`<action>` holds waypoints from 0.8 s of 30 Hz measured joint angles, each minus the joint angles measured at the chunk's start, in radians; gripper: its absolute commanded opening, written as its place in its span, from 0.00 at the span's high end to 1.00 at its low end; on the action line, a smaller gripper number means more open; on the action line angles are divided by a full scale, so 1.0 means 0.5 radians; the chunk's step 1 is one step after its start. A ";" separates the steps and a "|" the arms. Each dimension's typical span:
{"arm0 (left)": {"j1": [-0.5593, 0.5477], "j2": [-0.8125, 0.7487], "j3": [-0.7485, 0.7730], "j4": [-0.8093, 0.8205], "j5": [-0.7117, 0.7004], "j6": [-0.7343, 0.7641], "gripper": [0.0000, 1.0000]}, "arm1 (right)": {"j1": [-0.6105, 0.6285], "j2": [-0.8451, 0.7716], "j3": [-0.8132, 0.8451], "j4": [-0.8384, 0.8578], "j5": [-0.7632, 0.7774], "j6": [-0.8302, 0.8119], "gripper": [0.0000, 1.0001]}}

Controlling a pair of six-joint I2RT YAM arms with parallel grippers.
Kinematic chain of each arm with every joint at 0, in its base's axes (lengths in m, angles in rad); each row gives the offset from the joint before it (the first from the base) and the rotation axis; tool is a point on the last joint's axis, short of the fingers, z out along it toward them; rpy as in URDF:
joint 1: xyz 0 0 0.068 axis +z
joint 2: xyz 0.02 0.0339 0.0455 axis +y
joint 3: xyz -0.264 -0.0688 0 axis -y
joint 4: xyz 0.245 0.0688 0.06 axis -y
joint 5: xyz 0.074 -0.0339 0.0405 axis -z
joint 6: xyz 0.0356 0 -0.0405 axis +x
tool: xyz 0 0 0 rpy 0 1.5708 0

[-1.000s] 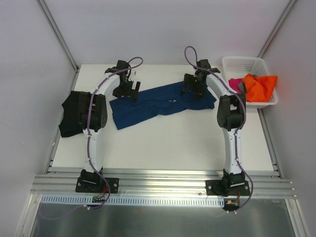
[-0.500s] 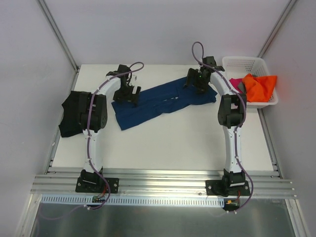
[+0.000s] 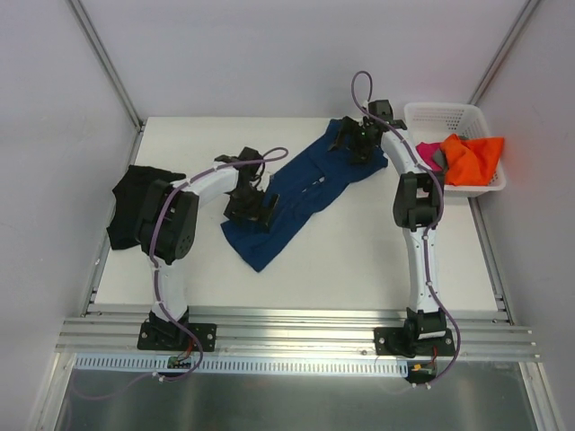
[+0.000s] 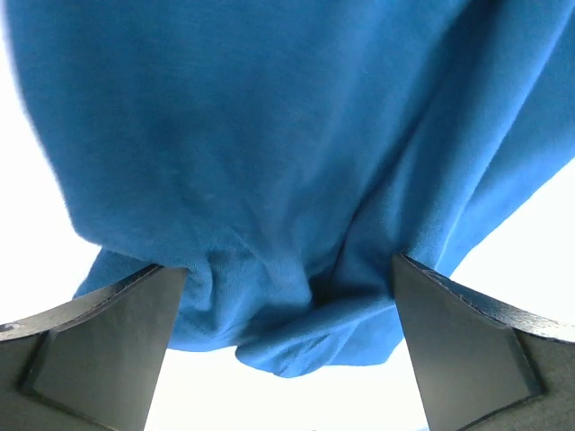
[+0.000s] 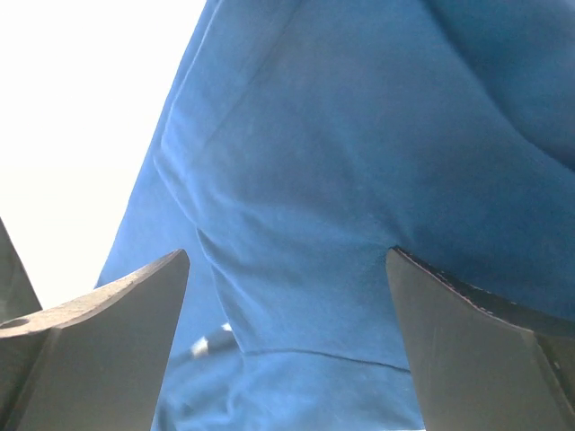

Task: Fold and stack the t-shirts
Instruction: Fold the tshirt

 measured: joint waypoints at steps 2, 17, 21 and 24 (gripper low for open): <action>-0.071 -0.053 -0.078 -0.011 0.037 -0.027 0.01 | 0.001 0.014 0.014 0.024 -0.016 0.019 0.03; -0.350 -0.575 -0.544 -0.055 0.080 -0.092 0.01 | 0.164 0.118 0.138 0.201 -0.057 0.108 0.03; -0.344 -0.596 -0.480 -0.075 0.021 -0.066 0.01 | 0.217 0.113 0.120 0.204 -0.090 0.092 0.03; -0.328 -0.596 -0.326 -0.091 -0.031 -0.021 0.01 | 0.228 0.049 0.034 0.195 -0.096 0.052 0.03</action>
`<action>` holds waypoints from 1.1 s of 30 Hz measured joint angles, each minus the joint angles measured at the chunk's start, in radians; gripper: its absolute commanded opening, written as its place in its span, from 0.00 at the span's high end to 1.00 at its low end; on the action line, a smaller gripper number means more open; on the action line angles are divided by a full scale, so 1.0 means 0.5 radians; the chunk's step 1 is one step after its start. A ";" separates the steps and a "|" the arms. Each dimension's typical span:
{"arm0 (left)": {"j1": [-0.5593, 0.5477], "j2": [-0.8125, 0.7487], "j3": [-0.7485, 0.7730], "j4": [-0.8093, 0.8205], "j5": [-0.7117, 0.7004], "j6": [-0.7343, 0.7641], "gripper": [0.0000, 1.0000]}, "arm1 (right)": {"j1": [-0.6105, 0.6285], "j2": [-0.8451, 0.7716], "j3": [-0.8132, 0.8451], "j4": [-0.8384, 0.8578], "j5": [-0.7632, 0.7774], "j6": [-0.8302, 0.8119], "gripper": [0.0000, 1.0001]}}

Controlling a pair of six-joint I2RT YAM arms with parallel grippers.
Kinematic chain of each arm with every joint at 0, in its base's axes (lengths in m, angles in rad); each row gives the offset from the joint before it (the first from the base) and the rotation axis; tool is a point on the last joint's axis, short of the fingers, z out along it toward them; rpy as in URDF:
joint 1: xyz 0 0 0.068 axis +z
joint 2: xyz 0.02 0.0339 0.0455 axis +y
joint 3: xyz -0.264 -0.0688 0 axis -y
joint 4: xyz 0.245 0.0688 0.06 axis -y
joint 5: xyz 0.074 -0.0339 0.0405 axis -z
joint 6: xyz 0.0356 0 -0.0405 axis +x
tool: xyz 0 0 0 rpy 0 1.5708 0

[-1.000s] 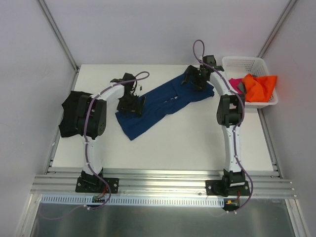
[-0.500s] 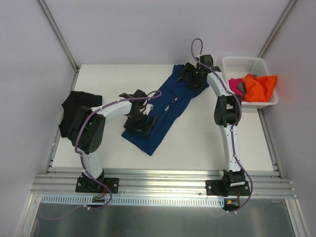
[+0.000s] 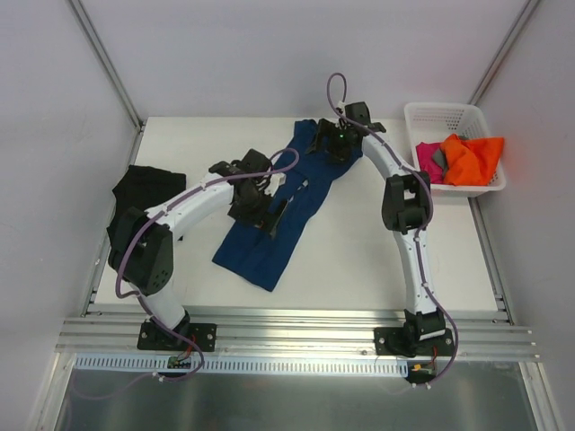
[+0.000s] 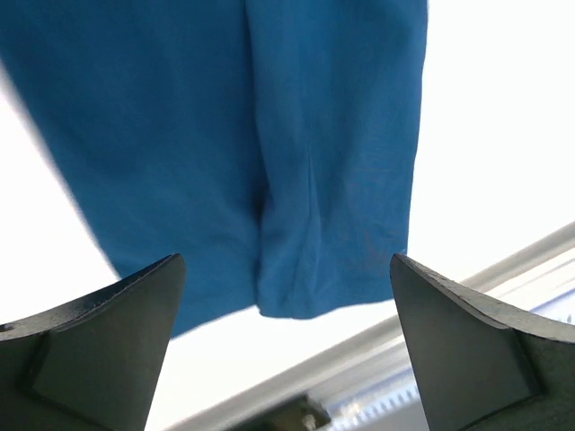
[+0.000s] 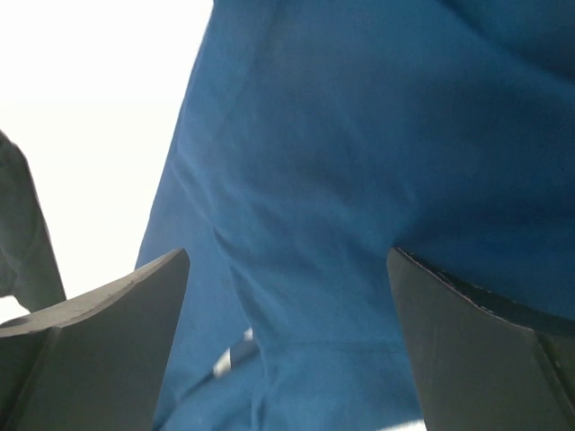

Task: Fold and stack the t-shirts
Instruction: Fold the tshirt

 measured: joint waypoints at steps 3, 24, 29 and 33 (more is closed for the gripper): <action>0.040 0.000 0.159 0.031 -0.047 0.035 0.01 | -0.015 -0.126 -0.130 -0.052 0.009 -0.043 0.03; 0.609 0.510 0.479 0.033 0.033 0.048 0.01 | -0.088 -0.650 -0.761 -0.269 0.017 -0.181 0.03; 0.611 0.587 0.496 0.026 0.078 0.043 0.01 | -0.102 -0.649 -0.848 -0.334 0.024 -0.190 0.03; 0.613 0.624 0.481 0.018 0.110 0.038 0.01 | -0.108 -0.621 -0.791 -0.345 0.024 -0.197 0.03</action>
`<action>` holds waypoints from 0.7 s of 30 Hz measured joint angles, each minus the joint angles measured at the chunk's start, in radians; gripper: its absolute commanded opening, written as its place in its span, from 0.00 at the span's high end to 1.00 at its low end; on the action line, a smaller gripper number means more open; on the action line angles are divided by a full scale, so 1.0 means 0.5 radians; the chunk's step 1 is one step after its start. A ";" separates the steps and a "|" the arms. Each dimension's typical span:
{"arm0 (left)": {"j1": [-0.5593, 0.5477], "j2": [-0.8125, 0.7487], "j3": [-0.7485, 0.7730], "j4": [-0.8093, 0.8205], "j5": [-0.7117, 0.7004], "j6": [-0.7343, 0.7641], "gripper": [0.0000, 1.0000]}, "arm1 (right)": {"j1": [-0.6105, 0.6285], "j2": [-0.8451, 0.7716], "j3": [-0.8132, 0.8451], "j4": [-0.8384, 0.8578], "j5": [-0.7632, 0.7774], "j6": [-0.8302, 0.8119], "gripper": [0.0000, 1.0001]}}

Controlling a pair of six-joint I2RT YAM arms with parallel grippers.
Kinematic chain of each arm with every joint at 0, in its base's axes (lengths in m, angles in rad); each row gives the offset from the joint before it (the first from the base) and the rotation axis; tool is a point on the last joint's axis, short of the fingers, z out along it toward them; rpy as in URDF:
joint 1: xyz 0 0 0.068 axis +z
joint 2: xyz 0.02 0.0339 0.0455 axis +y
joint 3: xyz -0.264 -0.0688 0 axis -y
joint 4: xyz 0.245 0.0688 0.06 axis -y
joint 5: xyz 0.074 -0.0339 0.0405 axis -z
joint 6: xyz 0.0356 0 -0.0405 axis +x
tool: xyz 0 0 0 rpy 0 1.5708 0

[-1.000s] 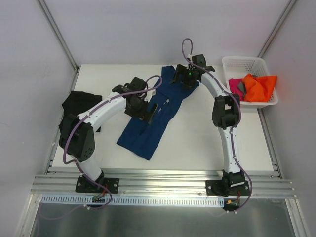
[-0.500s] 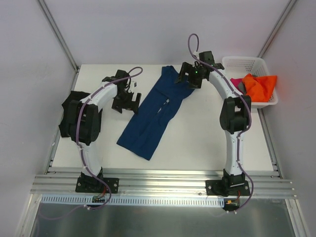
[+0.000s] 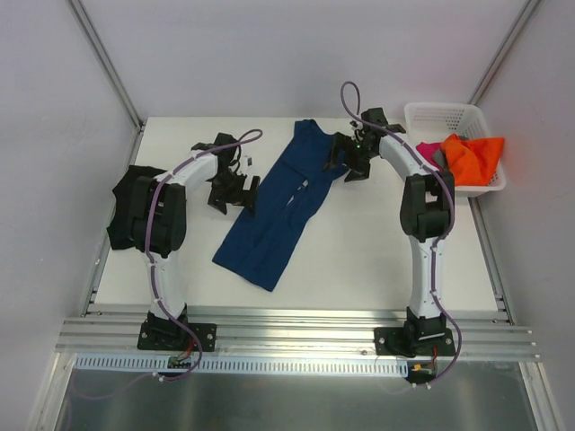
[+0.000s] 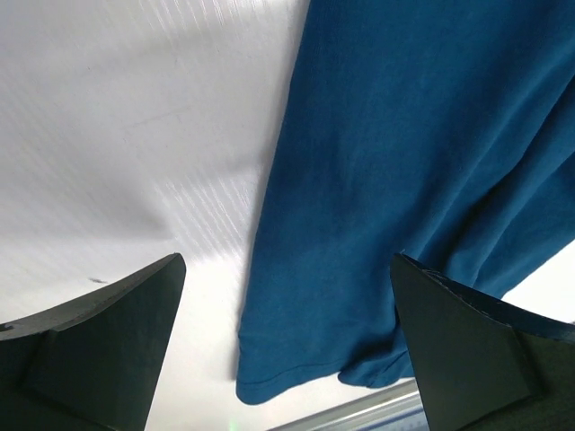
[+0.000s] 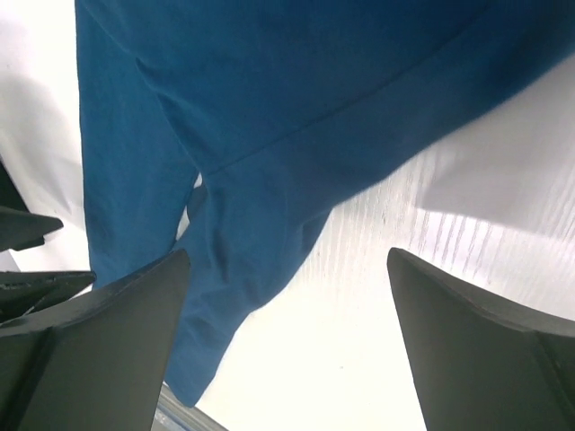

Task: Fold and stack the t-shirts
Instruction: Fold the tshirt

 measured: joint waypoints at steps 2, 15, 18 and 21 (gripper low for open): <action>0.000 0.000 -0.016 -0.012 0.013 0.000 0.01 | -0.001 0.039 0.050 0.006 0.000 -0.004 0.03; 0.013 -0.055 -0.228 -0.010 0.027 -0.008 0.01 | -0.018 0.351 0.381 0.027 -0.013 0.040 0.03; 0.012 -0.098 -0.291 -0.007 0.056 -0.012 0.01 | -0.020 0.423 0.494 0.050 -0.018 0.065 0.03; 0.001 -0.147 -0.371 -0.009 0.079 -0.021 0.01 | -0.020 0.504 0.618 0.094 -0.027 0.103 0.03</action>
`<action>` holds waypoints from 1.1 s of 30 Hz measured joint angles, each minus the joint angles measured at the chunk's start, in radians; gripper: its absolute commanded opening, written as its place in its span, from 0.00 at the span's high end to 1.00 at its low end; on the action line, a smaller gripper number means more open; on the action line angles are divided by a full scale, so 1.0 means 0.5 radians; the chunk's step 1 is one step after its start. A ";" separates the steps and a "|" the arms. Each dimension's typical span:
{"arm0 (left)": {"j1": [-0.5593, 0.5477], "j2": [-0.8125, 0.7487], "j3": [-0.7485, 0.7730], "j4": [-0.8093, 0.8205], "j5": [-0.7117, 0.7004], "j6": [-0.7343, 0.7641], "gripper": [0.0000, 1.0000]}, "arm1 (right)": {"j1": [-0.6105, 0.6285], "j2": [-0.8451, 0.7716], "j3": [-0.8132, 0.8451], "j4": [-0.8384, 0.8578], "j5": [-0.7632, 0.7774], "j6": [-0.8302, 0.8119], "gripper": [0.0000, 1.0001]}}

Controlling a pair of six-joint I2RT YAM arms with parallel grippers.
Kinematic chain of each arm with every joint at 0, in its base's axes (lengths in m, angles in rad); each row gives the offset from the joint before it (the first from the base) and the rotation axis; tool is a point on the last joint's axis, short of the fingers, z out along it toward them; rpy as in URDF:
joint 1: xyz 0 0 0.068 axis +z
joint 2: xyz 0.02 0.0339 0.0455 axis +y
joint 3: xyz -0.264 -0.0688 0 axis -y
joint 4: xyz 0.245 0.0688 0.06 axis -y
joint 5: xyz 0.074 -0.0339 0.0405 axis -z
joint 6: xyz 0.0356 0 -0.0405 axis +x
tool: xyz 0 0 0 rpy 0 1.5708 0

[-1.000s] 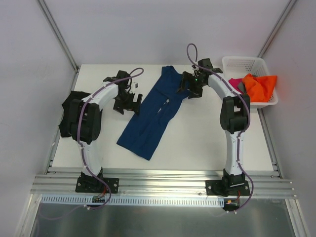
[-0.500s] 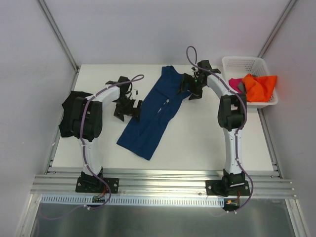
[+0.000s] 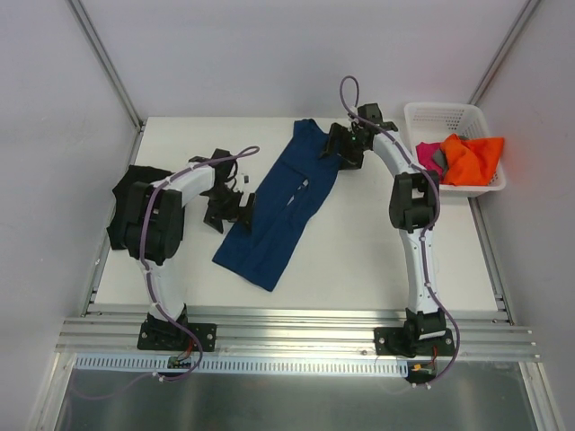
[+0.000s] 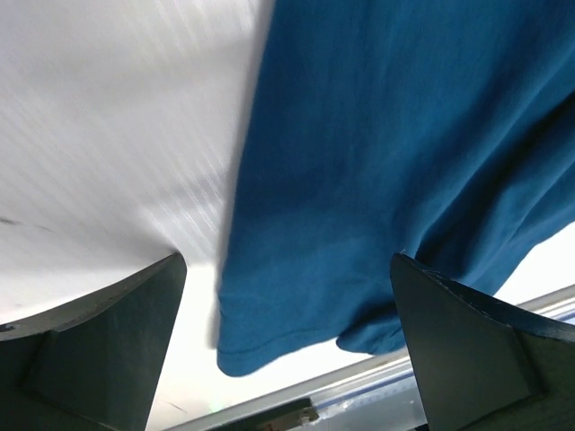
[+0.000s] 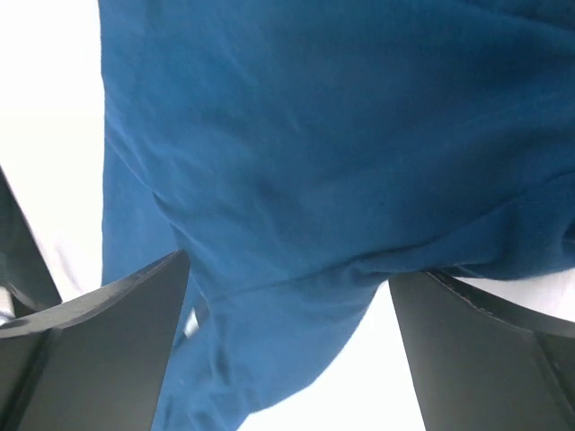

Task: Fold and stack the t-shirts
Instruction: Fold the tshirt

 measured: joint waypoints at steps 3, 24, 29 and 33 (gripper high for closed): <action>-0.054 -0.052 -0.081 0.000 0.001 -0.010 0.01 | 0.005 0.069 0.104 0.052 -0.006 0.033 0.03; -0.965 -0.293 -0.359 -0.005 0.156 -0.138 0.01 | 0.060 0.190 0.248 0.259 -0.027 0.135 0.03; -1.028 -0.326 -0.369 0.002 0.168 -0.149 0.01 | 0.069 0.191 0.249 0.264 -0.027 0.135 0.03; -1.028 -0.327 -0.369 0.004 0.164 -0.147 0.01 | 0.085 0.191 0.249 0.263 -0.024 0.122 0.03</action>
